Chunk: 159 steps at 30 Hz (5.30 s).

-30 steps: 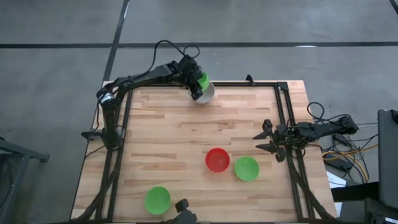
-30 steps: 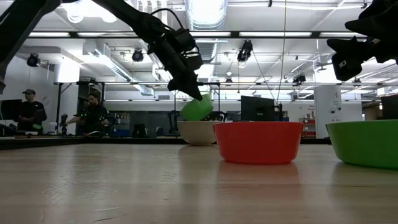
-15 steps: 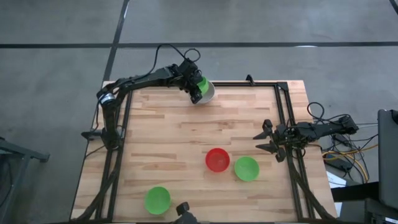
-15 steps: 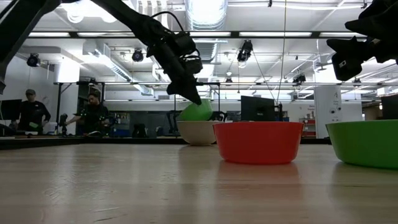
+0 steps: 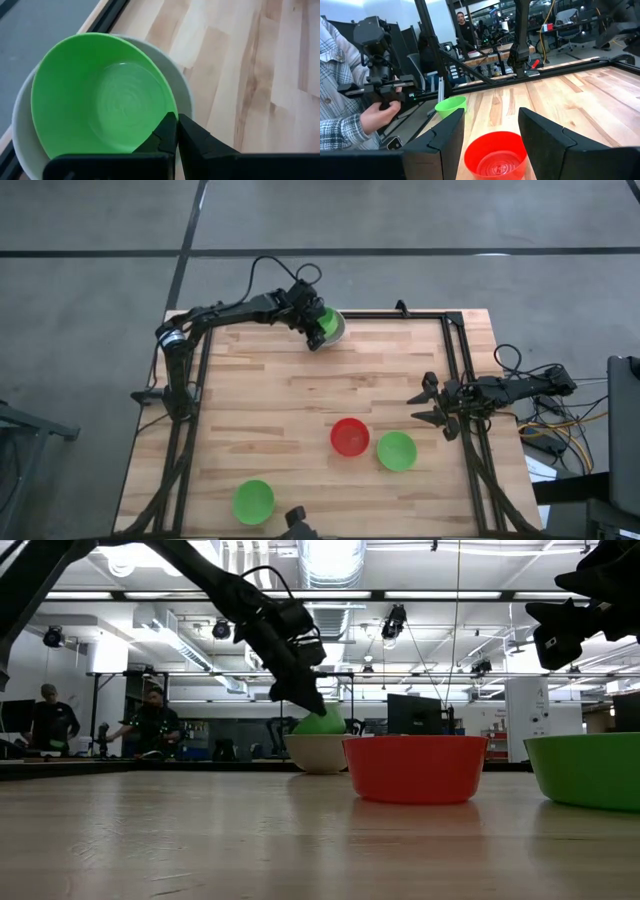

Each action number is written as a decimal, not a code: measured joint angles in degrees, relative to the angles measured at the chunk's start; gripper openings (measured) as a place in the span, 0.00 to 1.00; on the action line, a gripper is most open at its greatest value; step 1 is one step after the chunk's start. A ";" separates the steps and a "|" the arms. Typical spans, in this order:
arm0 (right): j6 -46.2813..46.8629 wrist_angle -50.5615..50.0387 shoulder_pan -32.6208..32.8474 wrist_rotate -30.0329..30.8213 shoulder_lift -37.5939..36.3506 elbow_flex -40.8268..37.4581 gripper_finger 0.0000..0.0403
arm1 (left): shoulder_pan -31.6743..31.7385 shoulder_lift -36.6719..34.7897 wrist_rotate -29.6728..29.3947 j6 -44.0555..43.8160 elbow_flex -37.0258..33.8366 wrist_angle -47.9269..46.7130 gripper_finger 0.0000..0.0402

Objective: Nest bowls inside each other
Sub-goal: Stack the top green bowl on top of the white bowl, then stack the right green bowl on top of the stacked green bowl

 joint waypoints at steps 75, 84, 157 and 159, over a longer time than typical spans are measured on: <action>0.00 0.01 0.01 -0.01 -0.02 0.01 0.45 | 0.48 -8.43 12.31 -1.90 5.23 14.78 0.12; 0.00 0.00 0.01 -0.01 -0.01 0.01 0.45 | 0.77 -13.31 12.53 -2.60 0.43 16.60 0.11; 0.00 0.00 0.00 -0.01 -0.01 0.01 0.45 | 3.87 -61.60 26.56 -3.15 -38.45 27.61 0.11; 0.00 0.00 0.01 -0.02 0.00 0.01 0.45 | 3.87 -61.77 27.15 -3.19 -38.45 27.67 0.11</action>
